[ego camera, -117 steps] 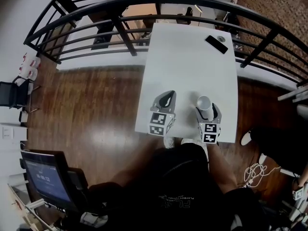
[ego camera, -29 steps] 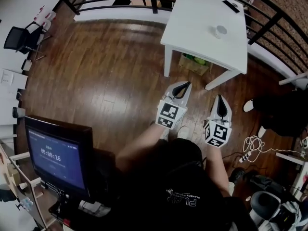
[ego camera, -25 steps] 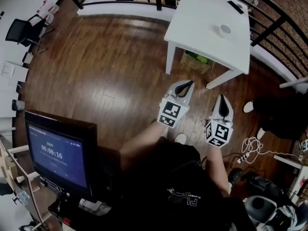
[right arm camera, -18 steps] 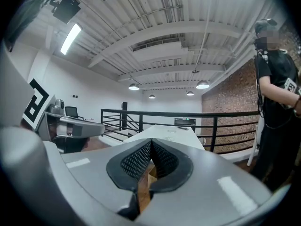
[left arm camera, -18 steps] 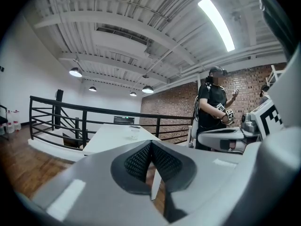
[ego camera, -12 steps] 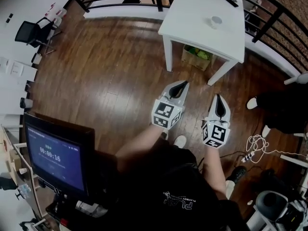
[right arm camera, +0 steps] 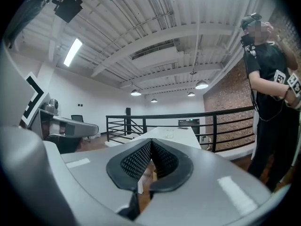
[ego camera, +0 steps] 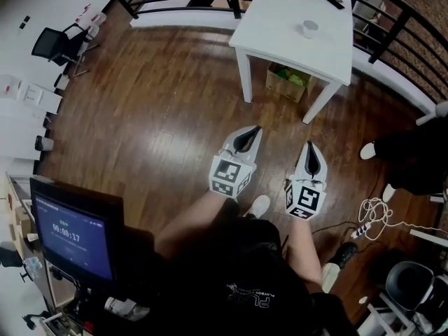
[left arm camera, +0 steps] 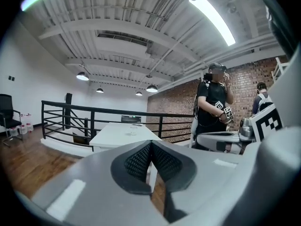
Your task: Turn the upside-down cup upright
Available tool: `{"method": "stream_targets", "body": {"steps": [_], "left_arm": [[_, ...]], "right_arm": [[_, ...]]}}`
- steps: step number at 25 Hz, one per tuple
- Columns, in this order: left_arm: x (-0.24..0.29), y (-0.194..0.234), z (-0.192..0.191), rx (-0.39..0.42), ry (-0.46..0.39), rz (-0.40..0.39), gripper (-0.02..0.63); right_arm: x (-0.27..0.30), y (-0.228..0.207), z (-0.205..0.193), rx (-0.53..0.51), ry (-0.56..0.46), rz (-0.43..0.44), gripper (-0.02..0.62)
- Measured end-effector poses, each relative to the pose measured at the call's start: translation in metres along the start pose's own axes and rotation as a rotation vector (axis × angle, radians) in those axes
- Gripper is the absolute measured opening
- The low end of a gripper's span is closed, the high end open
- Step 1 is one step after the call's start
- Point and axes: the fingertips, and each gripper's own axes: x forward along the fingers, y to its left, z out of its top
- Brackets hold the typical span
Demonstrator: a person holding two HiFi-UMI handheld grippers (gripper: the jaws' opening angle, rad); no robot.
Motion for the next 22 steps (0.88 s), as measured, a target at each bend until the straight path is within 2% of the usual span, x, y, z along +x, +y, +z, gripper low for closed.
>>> {"method": "stream_targets", "body": {"steps": [6,10,18,22], "left_arm": [[-0.013,0.008,-0.003,0.021,-0.014,-0.002,0.0],[-0.019,0.016,0.009,0.037,-0.048,-0.011,0.0],[-0.02,0.026,0.036,0.027,-0.09,-0.063,0.0],[-0.03,0.033,0.04,0.035,-0.092,-0.068,0.0]], "right_arm": [[-0.004,0.014,-0.001,-0.014,-0.006,-0.003,0.012],[-0.007,0.027,0.019,-0.054,-0.035,-0.015,0.012],[-0.002,0.023,0.04,-0.085,-0.068,-0.095,0.012],[-0.003,0.038,0.043,-0.097,-0.063,-0.084,0.012]]}}
